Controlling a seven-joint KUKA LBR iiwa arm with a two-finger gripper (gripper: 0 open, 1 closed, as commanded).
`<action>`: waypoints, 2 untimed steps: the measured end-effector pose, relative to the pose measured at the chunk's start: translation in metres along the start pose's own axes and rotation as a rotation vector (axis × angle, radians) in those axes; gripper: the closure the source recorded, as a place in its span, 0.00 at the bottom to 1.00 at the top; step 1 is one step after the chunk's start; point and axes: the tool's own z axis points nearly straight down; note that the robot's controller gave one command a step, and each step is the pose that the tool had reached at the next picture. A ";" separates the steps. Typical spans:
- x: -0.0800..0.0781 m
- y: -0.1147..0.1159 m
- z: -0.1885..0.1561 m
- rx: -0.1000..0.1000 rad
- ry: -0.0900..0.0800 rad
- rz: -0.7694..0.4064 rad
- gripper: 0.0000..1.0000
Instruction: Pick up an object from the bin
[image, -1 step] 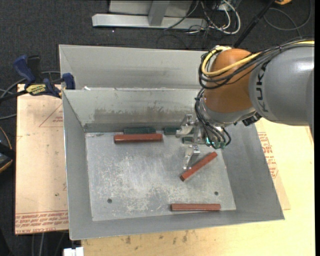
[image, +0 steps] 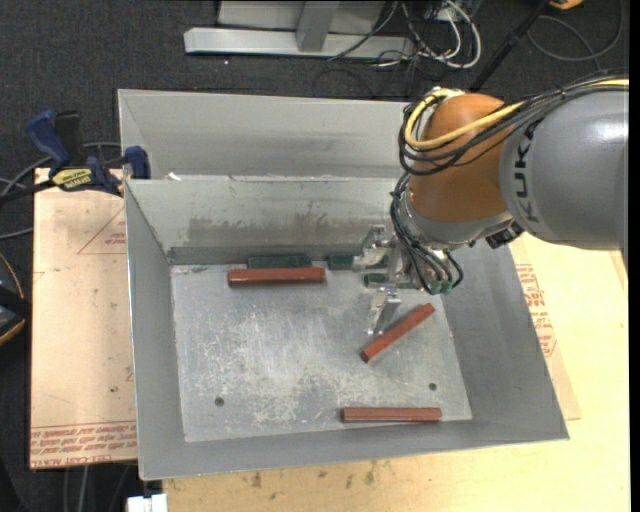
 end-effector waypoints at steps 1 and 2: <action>0.004 -0.024 0.035 -0.001 -0.009 -0.168 0.00; 0.013 -0.055 0.052 -0.001 0.003 -0.221 0.00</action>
Offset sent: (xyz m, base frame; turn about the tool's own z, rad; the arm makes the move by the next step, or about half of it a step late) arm -0.0147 -0.0635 -0.0428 -0.1805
